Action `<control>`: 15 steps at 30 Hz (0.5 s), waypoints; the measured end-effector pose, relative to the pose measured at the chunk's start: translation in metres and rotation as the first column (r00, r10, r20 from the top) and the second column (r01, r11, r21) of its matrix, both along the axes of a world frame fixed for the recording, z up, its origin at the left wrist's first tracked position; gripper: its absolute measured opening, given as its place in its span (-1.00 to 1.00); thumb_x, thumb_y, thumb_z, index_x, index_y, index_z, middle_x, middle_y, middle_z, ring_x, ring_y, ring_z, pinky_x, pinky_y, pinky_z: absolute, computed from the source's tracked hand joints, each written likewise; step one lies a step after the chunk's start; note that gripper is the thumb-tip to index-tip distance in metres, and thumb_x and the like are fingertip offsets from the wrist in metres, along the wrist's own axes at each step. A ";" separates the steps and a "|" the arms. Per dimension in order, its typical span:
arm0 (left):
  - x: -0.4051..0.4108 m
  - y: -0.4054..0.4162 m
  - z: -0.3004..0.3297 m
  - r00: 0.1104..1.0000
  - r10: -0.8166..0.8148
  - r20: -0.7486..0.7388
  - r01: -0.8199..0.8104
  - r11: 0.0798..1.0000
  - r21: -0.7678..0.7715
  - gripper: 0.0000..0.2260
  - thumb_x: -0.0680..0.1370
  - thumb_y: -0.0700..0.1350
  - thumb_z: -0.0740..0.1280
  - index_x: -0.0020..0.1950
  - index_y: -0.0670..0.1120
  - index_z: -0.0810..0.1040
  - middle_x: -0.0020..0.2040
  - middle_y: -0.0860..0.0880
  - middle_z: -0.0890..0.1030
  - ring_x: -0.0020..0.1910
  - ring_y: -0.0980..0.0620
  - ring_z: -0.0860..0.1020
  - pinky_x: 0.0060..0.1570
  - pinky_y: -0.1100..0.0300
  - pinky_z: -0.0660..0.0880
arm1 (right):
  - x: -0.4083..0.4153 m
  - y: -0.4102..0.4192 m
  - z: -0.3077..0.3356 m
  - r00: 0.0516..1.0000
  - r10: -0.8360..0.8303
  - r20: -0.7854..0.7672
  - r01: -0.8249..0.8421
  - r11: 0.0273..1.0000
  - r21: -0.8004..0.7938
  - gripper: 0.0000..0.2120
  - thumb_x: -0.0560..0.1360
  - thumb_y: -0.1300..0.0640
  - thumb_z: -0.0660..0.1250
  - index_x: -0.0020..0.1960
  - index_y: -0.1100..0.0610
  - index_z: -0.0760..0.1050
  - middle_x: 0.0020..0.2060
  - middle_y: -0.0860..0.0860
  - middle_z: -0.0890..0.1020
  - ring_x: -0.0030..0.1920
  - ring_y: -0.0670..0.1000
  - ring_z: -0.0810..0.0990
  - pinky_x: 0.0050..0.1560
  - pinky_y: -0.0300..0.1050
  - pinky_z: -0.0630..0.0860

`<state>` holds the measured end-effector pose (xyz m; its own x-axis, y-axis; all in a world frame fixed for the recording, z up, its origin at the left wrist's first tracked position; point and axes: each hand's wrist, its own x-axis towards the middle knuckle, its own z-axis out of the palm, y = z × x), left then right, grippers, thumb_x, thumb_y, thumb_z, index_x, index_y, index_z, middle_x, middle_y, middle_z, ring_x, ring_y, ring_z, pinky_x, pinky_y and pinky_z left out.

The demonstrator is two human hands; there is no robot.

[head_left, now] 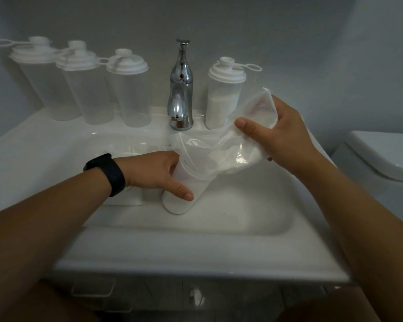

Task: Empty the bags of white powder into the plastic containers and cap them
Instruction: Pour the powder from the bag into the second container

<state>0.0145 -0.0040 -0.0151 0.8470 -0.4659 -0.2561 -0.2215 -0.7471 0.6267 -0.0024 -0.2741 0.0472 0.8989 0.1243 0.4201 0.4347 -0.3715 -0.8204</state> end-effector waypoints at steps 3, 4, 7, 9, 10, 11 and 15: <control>0.002 0.001 -0.001 1.000 -0.003 -0.005 0.003 1.000 0.004 -0.68 0.35 0.11 0.64 -0.05 0.10 0.57 -0.28 0.40 0.61 -0.24 0.39 0.57 -0.17 0.50 0.42 | 0.000 0.001 0.000 1.000 0.001 -0.009 -0.001 1.000 -0.009 -0.73 0.48 -0.05 0.52 0.11 -0.06 0.53 -0.14 -0.19 0.66 -0.19 -0.25 0.66 -0.38 -0.44 0.47; 0.002 0.001 -0.002 1.000 -0.003 0.011 0.003 1.000 0.009 -0.59 0.30 0.21 0.65 -0.03 0.07 0.59 -0.24 0.35 0.64 -0.22 0.35 0.58 -0.12 0.44 0.46 | -0.001 0.000 0.000 1.000 -0.001 -0.010 0.001 1.000 -0.005 -0.73 0.48 -0.05 0.52 0.11 -0.06 0.53 -0.14 -0.19 0.66 -0.19 -0.25 0.66 -0.38 -0.43 0.47; 0.001 0.003 -0.002 0.999 0.009 0.041 -0.010 1.000 0.023 -0.17 0.08 0.48 0.56 0.15 -0.03 0.62 0.06 0.06 0.71 0.05 0.04 0.66 0.20 -0.04 0.58 | 0.000 0.001 0.000 1.000 -0.007 -0.008 0.007 1.000 0.012 -0.74 0.48 -0.05 0.52 0.10 -0.07 0.54 -0.17 -0.20 0.67 -0.20 -0.22 0.67 -0.40 -0.41 0.47; 0.000 0.003 -0.001 0.999 -0.007 0.035 0.006 0.999 0.032 -0.18 0.06 0.47 0.54 0.12 -0.05 0.63 0.05 -0.01 0.70 0.04 -0.01 0.65 0.22 -0.07 0.57 | 0.000 0.001 0.000 1.000 -0.005 -0.016 0.005 1.000 0.008 -0.73 0.48 -0.06 0.52 0.11 -0.06 0.54 -0.15 -0.17 0.68 -0.20 -0.20 0.68 -0.41 -0.40 0.47; -0.001 0.003 0.001 1.000 -0.004 0.023 0.004 1.000 0.028 -0.20 0.06 0.46 0.53 0.10 -0.05 0.64 0.02 0.01 0.70 0.01 0.02 0.65 0.21 -0.04 0.58 | 0.000 0.001 -0.001 1.000 -0.004 -0.020 0.004 1.000 0.010 -0.73 0.47 -0.06 0.52 0.11 -0.07 0.54 -0.14 -0.16 0.68 -0.19 -0.19 0.68 -0.40 -0.40 0.47; 0.000 0.003 0.000 1.000 -0.001 0.022 0.001 1.000 0.022 -0.21 0.06 0.45 0.54 0.10 -0.02 0.63 0.01 0.05 0.70 0.00 0.05 0.65 0.20 -0.02 0.58 | 0.000 0.000 -0.001 1.000 -0.004 -0.020 0.004 1.000 0.015 -0.73 0.47 -0.07 0.52 0.11 -0.07 0.55 -0.14 -0.16 0.68 -0.18 -0.19 0.68 -0.39 -0.40 0.47; 0.001 0.003 -0.001 1.000 -0.006 0.022 0.007 1.000 -0.004 -0.25 0.08 0.45 0.55 0.12 0.05 0.61 -0.03 0.23 0.68 -0.04 0.22 0.63 0.12 0.12 0.59 | 0.000 0.001 0.000 1.000 -0.007 -0.012 0.007 1.000 0.027 -0.77 0.47 -0.06 0.53 0.06 -0.11 0.54 -0.17 -0.17 0.68 -0.18 -0.17 0.69 -0.39 -0.38 0.48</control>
<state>0.0152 -0.0013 -0.0163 0.8494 -0.4724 -0.2353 -0.2404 -0.7433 0.6243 -0.0021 -0.2733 0.0468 0.9049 0.1066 0.4122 0.4220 -0.3522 -0.8354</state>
